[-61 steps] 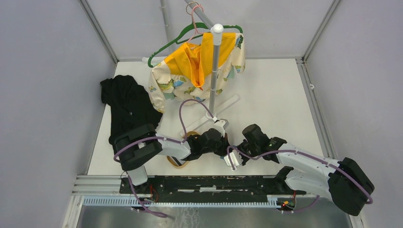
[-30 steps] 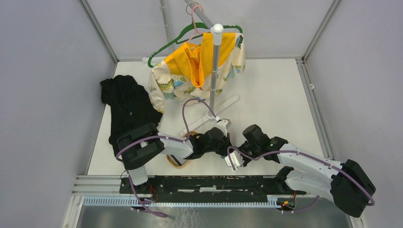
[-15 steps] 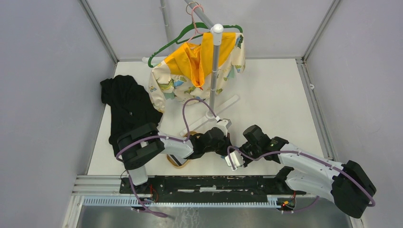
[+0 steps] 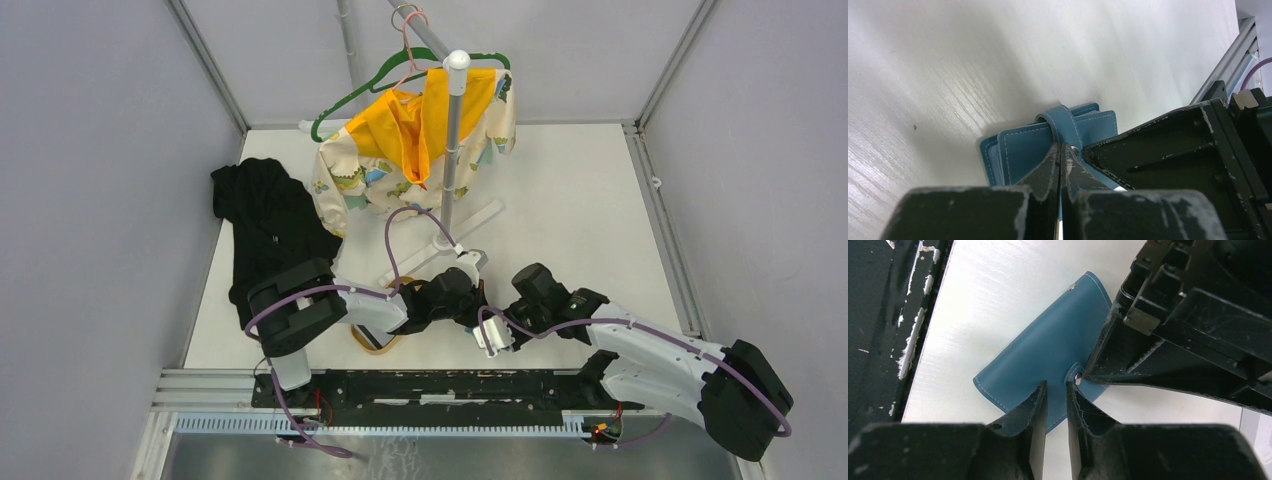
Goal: Put the credit cards into the card holder
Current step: Close the card holder at the center of the board.
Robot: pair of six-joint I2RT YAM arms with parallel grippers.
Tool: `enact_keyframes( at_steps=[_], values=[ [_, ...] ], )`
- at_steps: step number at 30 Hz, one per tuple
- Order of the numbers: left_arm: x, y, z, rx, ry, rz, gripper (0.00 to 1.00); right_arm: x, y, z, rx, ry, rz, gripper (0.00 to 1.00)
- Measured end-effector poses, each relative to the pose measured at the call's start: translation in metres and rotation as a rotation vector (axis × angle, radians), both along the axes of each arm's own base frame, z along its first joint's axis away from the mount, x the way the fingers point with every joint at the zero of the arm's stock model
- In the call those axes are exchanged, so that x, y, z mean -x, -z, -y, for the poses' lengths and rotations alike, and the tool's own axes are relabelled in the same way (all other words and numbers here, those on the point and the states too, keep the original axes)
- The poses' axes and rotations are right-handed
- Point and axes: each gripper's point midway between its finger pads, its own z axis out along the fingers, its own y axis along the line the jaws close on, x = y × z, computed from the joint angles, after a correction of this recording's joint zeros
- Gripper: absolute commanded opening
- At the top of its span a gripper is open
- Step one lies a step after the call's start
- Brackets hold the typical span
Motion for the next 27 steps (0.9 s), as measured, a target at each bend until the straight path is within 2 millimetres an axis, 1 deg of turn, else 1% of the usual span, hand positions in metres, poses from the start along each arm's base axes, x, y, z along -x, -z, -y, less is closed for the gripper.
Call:
enact_keyframes(
  at_steps=[20, 22, 27],
  values=[
    [0.0, 0.0, 0.001, 0.001, 0.001, 0.0, 0.02, -0.012, -0.002, -0.004, -0.012, 0.03, 0.04, 0.24],
    [0.0, 0.0, 0.001, 0.001, 0.001, 0.0, 0.02, -0.012, -0.002, -0.005, -0.012, 0.029, 0.039, 0.23],
    [0.0, 0.0, 0.001, 0.002, 0.002, 0.0, 0.02, -0.012, 0.0, -0.005, -0.007, 0.028, 0.032, 0.12]
  ],
)
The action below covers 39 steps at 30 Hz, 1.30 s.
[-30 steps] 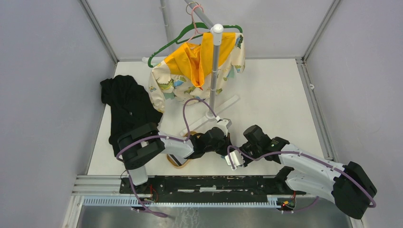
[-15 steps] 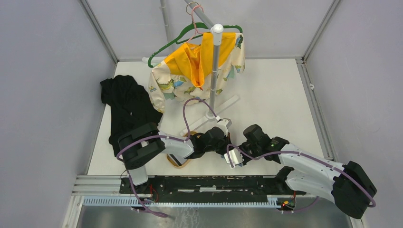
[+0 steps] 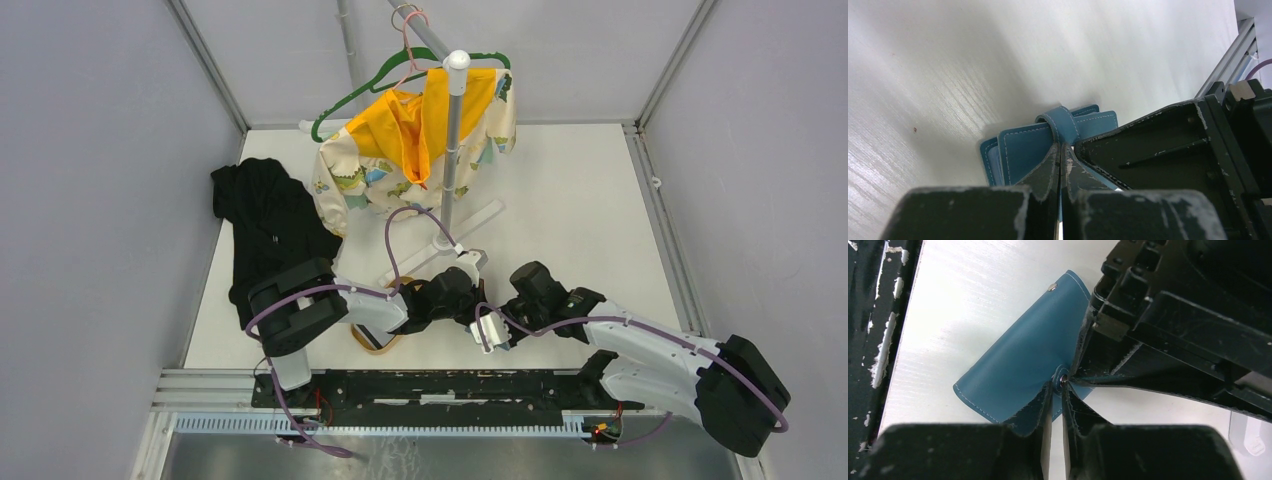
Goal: Put the credit cards into the card holder
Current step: Close the card holder at the center of the board.
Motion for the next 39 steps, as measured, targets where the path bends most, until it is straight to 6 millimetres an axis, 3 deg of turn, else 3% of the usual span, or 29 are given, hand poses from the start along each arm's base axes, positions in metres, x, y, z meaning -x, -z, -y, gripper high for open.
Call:
enact_keyframes(
  at_steps=[8, 39],
  values=[
    [-0.0001, 0.0002, 0.0, 0.0, 0.0, 0.0, 0.02, -0.0005, -0.0005, -0.0009, -0.002, -0.008, 0.007, 0.0],
    [0.0, -0.0003, 0.0024, -0.001, 0.006, -0.005, 0.02, 0.0094, 0.0006, -0.0013, 0.038, -0.134, 0.092, 0.0]
  ],
)
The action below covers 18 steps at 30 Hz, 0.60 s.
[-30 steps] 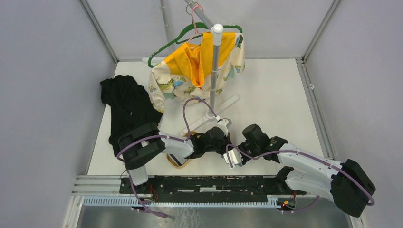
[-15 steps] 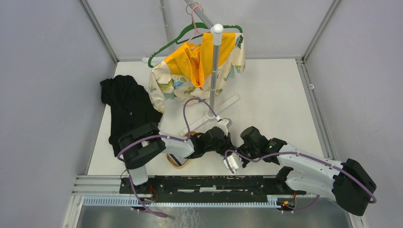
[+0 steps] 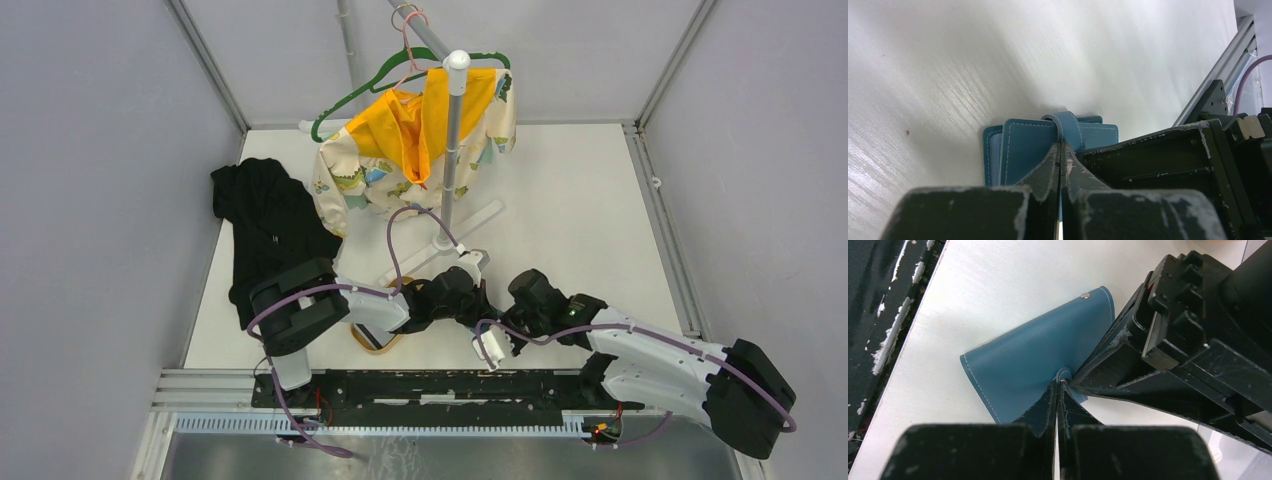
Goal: Put the credit cards into the card holder
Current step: Close the card holder at the center of the board.
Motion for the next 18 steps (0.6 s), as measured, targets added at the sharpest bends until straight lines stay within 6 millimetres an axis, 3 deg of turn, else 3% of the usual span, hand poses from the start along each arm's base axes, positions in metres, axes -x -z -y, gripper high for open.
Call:
enact_keyframes(
  at_steps=[18],
  values=[
    [0.0035, -0.0002, 0.0009, 0.003, 0.017, -0.012, 0.02, 0.0018, 0.0041, 0.0002, 0.017, -0.032, 0.029, 0.0]
  ],
)
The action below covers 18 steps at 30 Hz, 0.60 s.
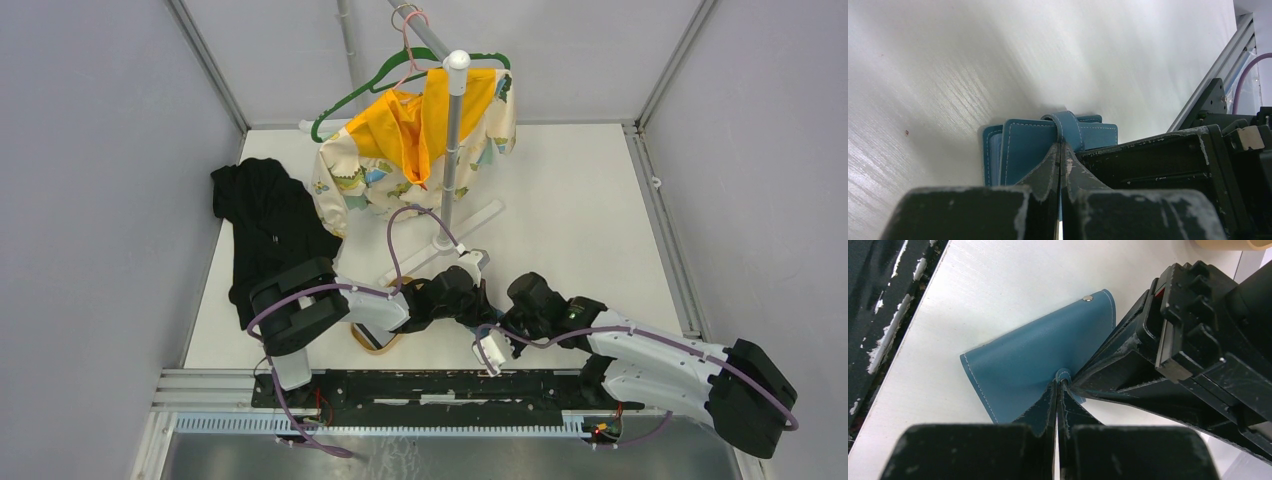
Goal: Put the credit cards into the card holder
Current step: Close the card holder at the center of the board.
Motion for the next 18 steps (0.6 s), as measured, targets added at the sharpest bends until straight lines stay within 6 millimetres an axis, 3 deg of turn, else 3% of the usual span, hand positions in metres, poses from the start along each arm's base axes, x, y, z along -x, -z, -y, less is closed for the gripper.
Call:
enact_keyframes(
  at_steps=[18],
  values=[
    [0.0017, 0.0009, 0.0028, -0.001, 0.014, -0.011, 0.02, 0.0013, 0.0029, 0.0038, 0.02, -0.005, 0.014, 0.0]
  ],
)
